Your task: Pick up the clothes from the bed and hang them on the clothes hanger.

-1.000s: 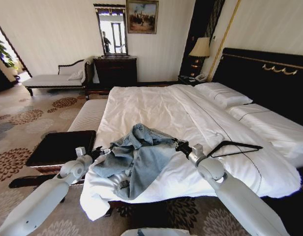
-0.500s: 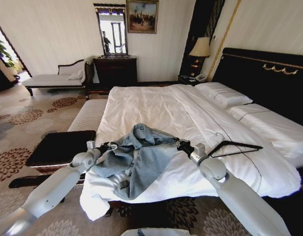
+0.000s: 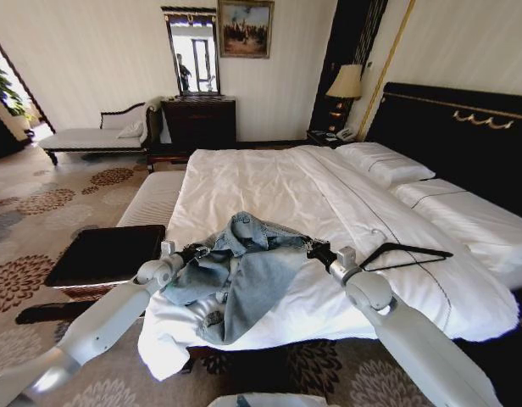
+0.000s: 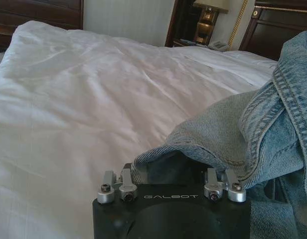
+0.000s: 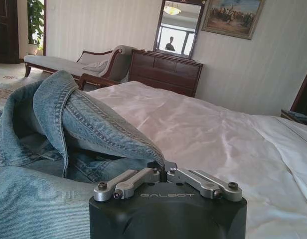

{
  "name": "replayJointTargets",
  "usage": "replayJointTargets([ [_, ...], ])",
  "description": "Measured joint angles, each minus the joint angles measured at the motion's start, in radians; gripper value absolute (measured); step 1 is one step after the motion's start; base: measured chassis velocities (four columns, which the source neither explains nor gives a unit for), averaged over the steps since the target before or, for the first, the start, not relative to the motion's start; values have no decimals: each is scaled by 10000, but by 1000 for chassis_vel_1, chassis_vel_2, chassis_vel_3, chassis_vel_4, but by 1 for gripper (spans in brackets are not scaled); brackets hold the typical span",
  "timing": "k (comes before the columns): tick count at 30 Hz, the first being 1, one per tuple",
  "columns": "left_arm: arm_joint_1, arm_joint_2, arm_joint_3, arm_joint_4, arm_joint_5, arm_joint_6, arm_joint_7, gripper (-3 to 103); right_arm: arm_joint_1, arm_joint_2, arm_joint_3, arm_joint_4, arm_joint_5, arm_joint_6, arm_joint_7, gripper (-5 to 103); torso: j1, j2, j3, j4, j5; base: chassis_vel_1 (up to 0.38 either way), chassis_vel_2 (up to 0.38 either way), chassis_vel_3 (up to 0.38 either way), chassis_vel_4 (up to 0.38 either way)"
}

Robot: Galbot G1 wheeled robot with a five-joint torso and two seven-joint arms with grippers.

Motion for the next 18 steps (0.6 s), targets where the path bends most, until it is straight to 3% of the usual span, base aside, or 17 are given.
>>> replayJointTargets([
  [4, 208, 26, -128, -207, 40, -47, -88, 44, -19, 9, -10, -22, -12, 6, 0, 2, 0, 0, 0, 0, -2, 0, 0, 0, 0],
  [7, 278, 74, -172, -301, 89, -64, -105, 39, -27, 18, -17, -30, -12, 6, 0, 2, 0, 1, 0, 0, -1, 0, 0, 0, 0],
  [10, 371, 163, -270, -438, 236, -161, -135, 23, -80, 24, -38, -39, -3, 11, 1, 2, 0, 1, 0, -1, -2, 0, 0, 0, 0],
  [12, 424, 194, -345, -556, 237, -176, -168, 23, -106, 31, -44, -31, 4, 12, 2, 2, 0, 0, 0, -1, -1, 0, 0, 0, 0],
  [15, 533, 343, -628, -1068, 164, -190, -300, 7, -121, 29, -48, 126, 171, -2, 58, 2, 0, 0, 0, -1, -2, 0, 0, 0, 0],
  [18, 516, 482, -813, -1490, -23, -190, -449, 4, 0, -18, -28, 298, 502, -104, 158, 2, 0, 0, 0, -2, 2, 0, 0, 0, 0],
])
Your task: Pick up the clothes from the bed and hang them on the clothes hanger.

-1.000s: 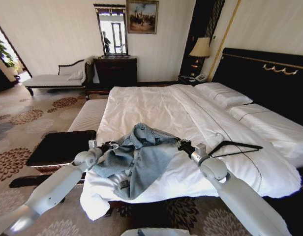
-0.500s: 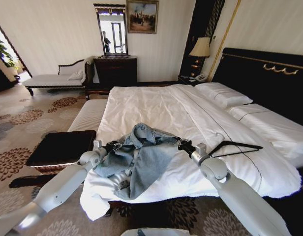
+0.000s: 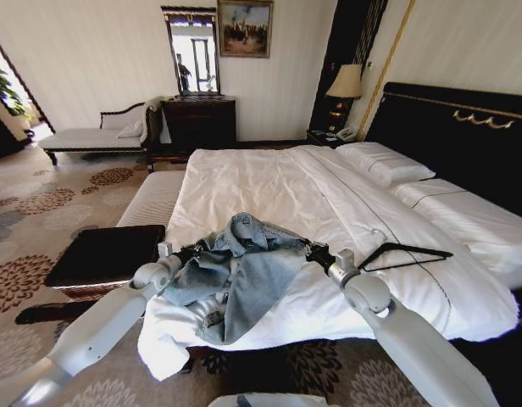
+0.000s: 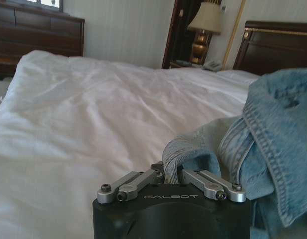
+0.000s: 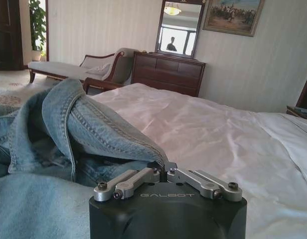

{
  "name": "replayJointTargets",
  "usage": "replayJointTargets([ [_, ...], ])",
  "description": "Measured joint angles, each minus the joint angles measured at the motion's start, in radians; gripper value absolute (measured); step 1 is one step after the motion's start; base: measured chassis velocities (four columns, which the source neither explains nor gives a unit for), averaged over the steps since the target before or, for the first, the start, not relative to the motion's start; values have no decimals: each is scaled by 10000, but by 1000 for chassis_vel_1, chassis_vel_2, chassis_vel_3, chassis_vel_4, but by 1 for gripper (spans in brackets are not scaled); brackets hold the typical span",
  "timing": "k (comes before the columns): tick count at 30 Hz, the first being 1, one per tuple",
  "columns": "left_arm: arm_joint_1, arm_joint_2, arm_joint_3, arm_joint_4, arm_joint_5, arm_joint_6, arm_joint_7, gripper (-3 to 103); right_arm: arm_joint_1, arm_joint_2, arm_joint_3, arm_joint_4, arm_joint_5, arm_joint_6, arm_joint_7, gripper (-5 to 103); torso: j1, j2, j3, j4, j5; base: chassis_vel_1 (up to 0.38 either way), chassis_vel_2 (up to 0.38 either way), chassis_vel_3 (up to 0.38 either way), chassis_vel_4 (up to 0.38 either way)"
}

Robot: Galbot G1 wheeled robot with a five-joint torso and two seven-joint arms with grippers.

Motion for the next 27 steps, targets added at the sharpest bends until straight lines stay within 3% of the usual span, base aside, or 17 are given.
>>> replayJointTargets([
  [4, -453, 354, -291, -807, -718, 90, -377, 4, 701, -245, 31, 312, 1107, -328, 312, 2, 0, 0, 1, 1, -3, 0, 0, 0, 0],
  [6, -1161, 654, -397, -1206, -1344, 212, -671, 4, 1590, -461, -83, 381, 2268, -615, 669, 2, 1, -1, 1, 2, -4, 0, 0, 0, 0],
  [8, -1338, 707, -398, -1262, -1492, 238, -731, 4, 1801, -502, -121, 381, 2518, -676, 750, 2, 0, -1, 2, 2, -3, 0, 0, 0, 0],
  [10, -2527, 967, -215, -1373, -2171, 375, -956, 4, 3142, -677, -437, 206, 3613, -946, 1160, 2, 1, 0, 1, 1, -2, 0, 0, 0, 0],
  [13, -3442, 1067, 32, -1297, -2545, 462, -1083, 4, 4149, -742, -802, -113, 4083, -1046, 1382, 2, 1, 0, 1, 3, -5, 0, 0, 0, 0],
  [17, -5523, 1115, 963, -755, -3185, 594, -1249, 4, 6854, -571, -2094, -1163, 5287, -1243, 1949, 2, 3, -1, 4, 0, -3, 0, 0, 0, 0],
  [18, -5523, 1115, 963, -755, -3185, 594, -1249, 4, 6854, -571, -2094, -1163, 5287, -1243, 1949, 2, 3, -1, 4, 0, -3, 0, 0, 0, 0],
  [22, -7400, 1000, 1849, -164, -3758, 703, -1451, 4, 9462, -154, -3383, -2475, 6007, -1270, 2174, 2, 4, -2, 3, 5, -9, 0, 0, 0, 0],
  [27, -8727, 768, 2515, 333, -4068, 743, -1649, 4, 10631, 97, -3917, -3442, 6222, -1271, 2194, 2, 3, -1, 2, 6, -4, 0, 0, 0, 0],
])
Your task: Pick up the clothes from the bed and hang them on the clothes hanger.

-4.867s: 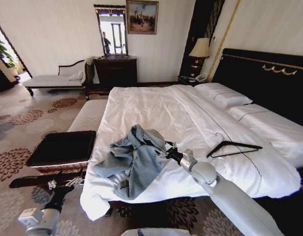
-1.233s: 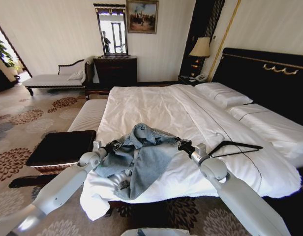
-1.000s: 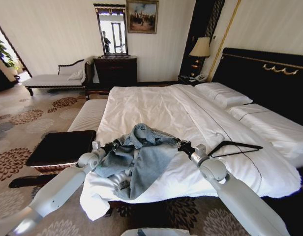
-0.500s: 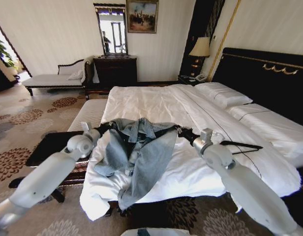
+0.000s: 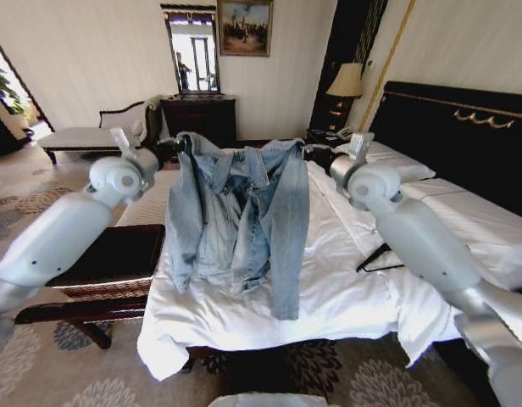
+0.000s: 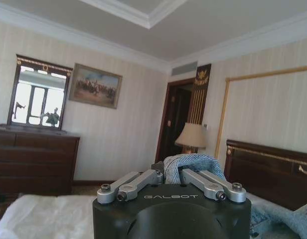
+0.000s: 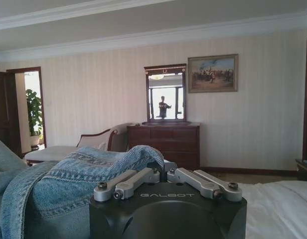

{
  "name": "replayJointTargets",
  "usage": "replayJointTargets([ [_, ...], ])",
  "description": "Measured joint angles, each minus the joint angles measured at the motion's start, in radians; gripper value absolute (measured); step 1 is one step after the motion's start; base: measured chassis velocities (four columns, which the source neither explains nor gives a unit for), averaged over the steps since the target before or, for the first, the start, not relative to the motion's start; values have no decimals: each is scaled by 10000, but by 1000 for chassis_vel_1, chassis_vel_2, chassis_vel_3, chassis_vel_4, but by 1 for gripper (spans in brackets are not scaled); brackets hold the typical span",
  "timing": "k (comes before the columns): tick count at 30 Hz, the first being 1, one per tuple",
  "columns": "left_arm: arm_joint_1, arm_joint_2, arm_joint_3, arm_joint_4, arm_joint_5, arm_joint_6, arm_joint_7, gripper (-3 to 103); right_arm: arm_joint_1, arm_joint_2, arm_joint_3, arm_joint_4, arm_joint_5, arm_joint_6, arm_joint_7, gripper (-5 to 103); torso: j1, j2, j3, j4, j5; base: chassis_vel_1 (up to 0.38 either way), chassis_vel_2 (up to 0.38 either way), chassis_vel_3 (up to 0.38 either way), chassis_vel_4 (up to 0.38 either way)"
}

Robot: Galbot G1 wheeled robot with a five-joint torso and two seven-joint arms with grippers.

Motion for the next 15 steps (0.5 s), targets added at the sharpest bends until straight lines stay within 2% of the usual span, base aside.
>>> replayJointTargets([
  [3, -1490, -521, 671, 870, -367, 42, -206, 4, 1371, 313, -695, -1227, -49, 56, -25, 2, 0, 0, 0, -7, 4, 0, 0, 0, 0],
  [5, -1658, -582, 741, 991, -406, 43, -215, 4, 1512, 358, -772, -1360, -78, 75, -33, 2, -1, 0, 0, -8, 2, 0, 0, 0, 0],
  [7, -2708, -947, 1191, 1694, -754, 48, -292, 4, 2448, 751, -1221, -2274, -223, 189, -73, 2, 0, 0, 0, -9, 7, 0, 0, 0, 0],
  [11, -3169, -1156, 1357, 1993, -834, 49, -557, 4, 3369, 1273, -1771, -3444, -453, 412, -185, 2, -2, 1, -1, -2, 0, 0, 0, 0, 0],
  [15, -3131, -1191, 1284, 1801, -836, 43, -910, 4, 3679, 1440, -1980, -3839, -439, 456, -222, 2, -2, 1, -1, 0, -4, 0, 0, 0, 0],
])
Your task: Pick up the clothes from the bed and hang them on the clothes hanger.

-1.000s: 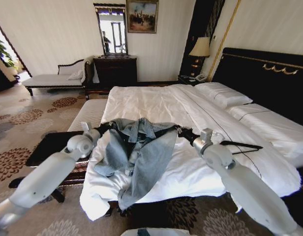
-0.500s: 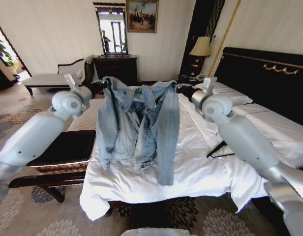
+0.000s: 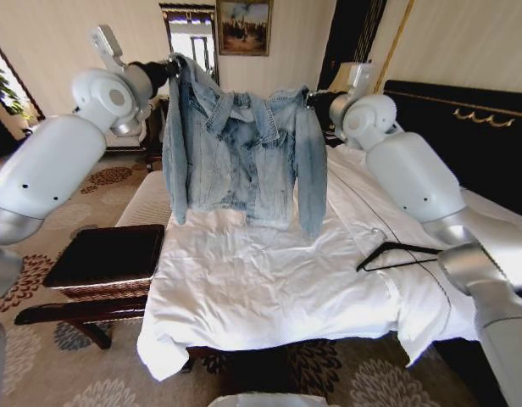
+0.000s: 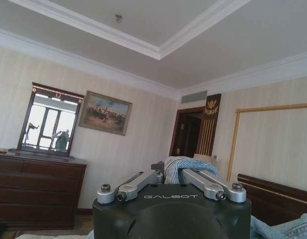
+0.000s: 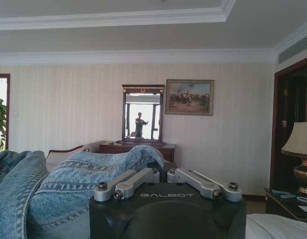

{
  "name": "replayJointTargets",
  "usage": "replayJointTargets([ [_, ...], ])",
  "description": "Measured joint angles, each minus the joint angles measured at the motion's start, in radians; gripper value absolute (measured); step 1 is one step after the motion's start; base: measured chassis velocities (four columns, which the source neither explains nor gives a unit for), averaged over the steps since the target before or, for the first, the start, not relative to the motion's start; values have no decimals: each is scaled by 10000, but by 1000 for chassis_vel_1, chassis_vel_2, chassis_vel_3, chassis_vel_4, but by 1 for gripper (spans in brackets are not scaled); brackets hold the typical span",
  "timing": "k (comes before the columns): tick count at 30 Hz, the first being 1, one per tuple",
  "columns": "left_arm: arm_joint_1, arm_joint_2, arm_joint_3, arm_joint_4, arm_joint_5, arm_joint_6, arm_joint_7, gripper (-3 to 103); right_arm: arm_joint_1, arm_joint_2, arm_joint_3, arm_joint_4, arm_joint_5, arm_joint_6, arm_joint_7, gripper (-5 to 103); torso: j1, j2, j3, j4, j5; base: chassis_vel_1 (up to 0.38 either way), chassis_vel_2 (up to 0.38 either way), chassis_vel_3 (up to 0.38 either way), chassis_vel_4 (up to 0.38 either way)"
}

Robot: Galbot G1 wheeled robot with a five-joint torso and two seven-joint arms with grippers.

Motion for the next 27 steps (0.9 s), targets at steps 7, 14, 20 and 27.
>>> replayJointTargets([
  [7, 847, 907, -420, -1917, -335, -18, -955, 4, -497, -495, 285, 1214, 754, -189, 348, 2, 1, 0, 0, -7, 10, 0, 0, 0, 0],
  [14, 2683, 2827, -2725, -6152, -1829, 198, -2291, 4, -1992, -2009, 2240, 4990, 4106, -1090, 2015, 2, 1, 0, -1, -6, 6, 0, 0, 0, 0],
  [20, 4179, 5706, -5554, -9318, -4794, 224, -2435, 4, -2612, -3863, 4246, 7435, 6897, -1850, 2837, 2, -8, 4, -9, -2, 6, 0, 0, 0, 0],
  [27, 4777, 8196, -7936, -10494, -8903, -39, -3101, 4, -3498, -6101, 5802, 8781, 9085, -2132, 3183, 2, -15, 10, -9, -12, 11, 0, 0, 0, 0],
])
